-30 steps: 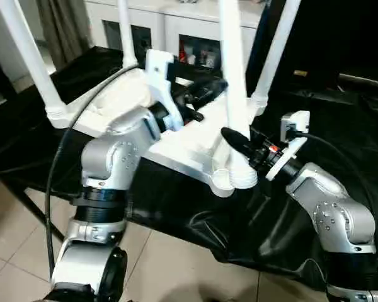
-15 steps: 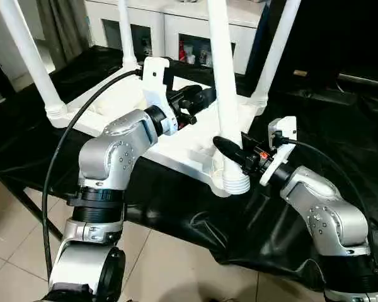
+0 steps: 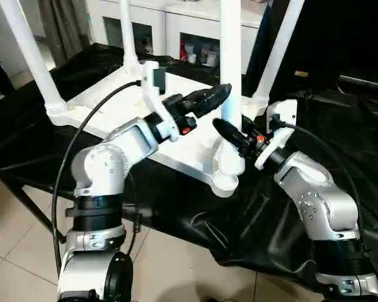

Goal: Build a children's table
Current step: Pick table leg

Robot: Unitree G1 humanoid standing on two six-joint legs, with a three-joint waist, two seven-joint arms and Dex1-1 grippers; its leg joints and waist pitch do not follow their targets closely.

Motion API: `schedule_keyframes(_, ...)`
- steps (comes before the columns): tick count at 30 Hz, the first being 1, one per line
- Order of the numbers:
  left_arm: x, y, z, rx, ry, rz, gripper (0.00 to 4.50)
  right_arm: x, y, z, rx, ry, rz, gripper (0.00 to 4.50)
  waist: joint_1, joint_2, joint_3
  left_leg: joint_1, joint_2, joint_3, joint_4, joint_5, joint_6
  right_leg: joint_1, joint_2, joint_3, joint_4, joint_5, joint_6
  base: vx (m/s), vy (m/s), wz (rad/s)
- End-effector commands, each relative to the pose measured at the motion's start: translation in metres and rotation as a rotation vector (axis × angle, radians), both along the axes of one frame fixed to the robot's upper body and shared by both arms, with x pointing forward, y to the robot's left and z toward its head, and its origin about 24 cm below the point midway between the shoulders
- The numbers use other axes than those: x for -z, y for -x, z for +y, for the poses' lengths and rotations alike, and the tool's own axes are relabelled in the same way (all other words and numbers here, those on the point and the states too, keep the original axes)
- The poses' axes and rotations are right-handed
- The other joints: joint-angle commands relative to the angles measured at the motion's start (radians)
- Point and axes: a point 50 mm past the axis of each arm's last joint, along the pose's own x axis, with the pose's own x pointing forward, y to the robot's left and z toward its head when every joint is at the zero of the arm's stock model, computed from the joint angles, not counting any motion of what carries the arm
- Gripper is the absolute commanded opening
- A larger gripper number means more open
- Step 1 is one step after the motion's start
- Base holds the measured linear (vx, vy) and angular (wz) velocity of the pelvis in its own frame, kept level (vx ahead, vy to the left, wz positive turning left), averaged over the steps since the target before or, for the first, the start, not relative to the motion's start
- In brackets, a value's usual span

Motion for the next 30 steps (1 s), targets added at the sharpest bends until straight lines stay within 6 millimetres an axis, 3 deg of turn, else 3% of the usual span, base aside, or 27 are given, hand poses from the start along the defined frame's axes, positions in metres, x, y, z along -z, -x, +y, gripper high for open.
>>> schedule_keyframes(1,-0.004,0.003,-0.003,0.02,0.019,-0.018,4.26,-0.003,0.002,-0.001,-0.006,0.01,-0.016,1.86,0.001,-0.007,-0.074,-0.016,-0.001,0.015,-0.061,-0.03,0.085,0.087,-0.046,0.047,-0.072,-0.305,-0.067,0.0,0.0,0.0)
schedule_keyframes(7,-0.005,0.002,-0.011,0.037,0.007,-0.017,4.5,0.002,0.009,0.01,-0.077,0.04,-0.017,1.86,0.001,-0.005,-0.074,-0.016,-0.001,0.013,-0.061,-0.033,0.08,0.086,-0.044,0.046,-0.075,-0.323,-0.041,0.0,0.0,0.0)
schedule_keyframes(8,-0.003,0.0,-0.01,0.018,-0.013,-0.014,4.5,0.002,0.011,0.013,-0.097,0.044,-0.022,1.86,0.003,0.005,-0.074,-0.015,-0.001,0.011,-0.062,-0.033,0.077,0.087,-0.045,0.046,-0.074,-0.32,-0.044,0.0,0.0,0.0)
schedule_keyframes(10,0.001,-0.004,-0.009,-0.014,-0.041,-0.001,4.5,0.002,0.013,0.016,-0.109,0.044,-0.025,1.86,-0.001,-0.001,-0.074,-0.015,-0.001,0.011,-0.062,-0.037,0.078,0.087,-0.043,0.045,-0.077,-0.318,-0.039,0.0,0.0,0.0)
schedule_keyframes(11,0.001,-0.005,-0.009,-0.017,-0.042,0.0,4.23,0.002,0.013,0.016,-0.109,0.044,-0.025,1.86,0.0,0.0,-0.074,-0.015,-0.001,0.011,-0.062,-0.038,0.078,0.087,-0.043,0.045,-0.076,-0.317,-0.038,0.0,0.0,0.0)
schedule_keyframes(13,0.004,-0.009,-0.006,-0.055,-0.057,0.021,4.13,0.003,0.013,0.017,-0.104,0.044,-0.024,1.86,0.001,0.008,-0.075,-0.015,-0.001,0.01,-0.062,-0.037,0.075,0.087,-0.043,0.045,-0.074,-0.307,-0.041,0.0,0.0,0.0)
schedule_keyframes(19,0.006,-0.013,-0.001,-0.103,-0.071,0.036,3.6,0.006,0.015,0.019,-0.106,0.048,-0.02,1.86,0.002,0.007,-0.076,-0.014,0.001,0.009,-0.063,-0.04,0.069,0.089,-0.046,0.046,-0.072,-0.28,-0.071,0.0,0.0,0.0)
schedule_keyframes(21,0.007,-0.014,0.0,-0.107,-0.073,0.037,3.35,0.007,0.014,0.02,-0.108,0.048,-0.019,1.86,0.001,0.008,-0.075,-0.014,0.002,0.009,-0.063,-0.044,0.069,0.089,-0.046,0.047,-0.071,-0.279,-0.075,0.0,0.0,0.0)
schedule_keyframes(22,0.007,-0.014,0.0,-0.104,-0.074,0.034,3.35,0.007,0.015,0.021,-0.113,0.049,-0.019,1.86,0.001,0.002,-0.076,-0.014,0.002,0.009,-0.063,-0.044,0.069,0.09,-0.046,0.047,-0.072,-0.279,-0.074,0.0,0.0,0.0)
schedule_keyframes(24,0.007,-0.014,0.0,-0.104,-0.075,0.028,3.1,0.007,0.015,0.022,-0.121,0.05,-0.019,1.86,0.002,0.006,-0.075,-0.013,0.003,0.009,-0.064,-0.047,0.069,0.089,-0.047,0.048,-0.071,-0.283,-0.077,0.0,0.0,0.0)
schedule_keyframes(30,0.008,-0.015,0.001,-0.127,-0.071,0.028,2.62,0.007,0.015,0.023,-0.122,0.05,-0.018,1.86,0.002,0.002,-0.075,-0.013,0.003,0.01,-0.063,-0.043,0.071,0.089,-0.048,0.049,-0.07,-0.278,-0.08,0.0,0.0,0.0)
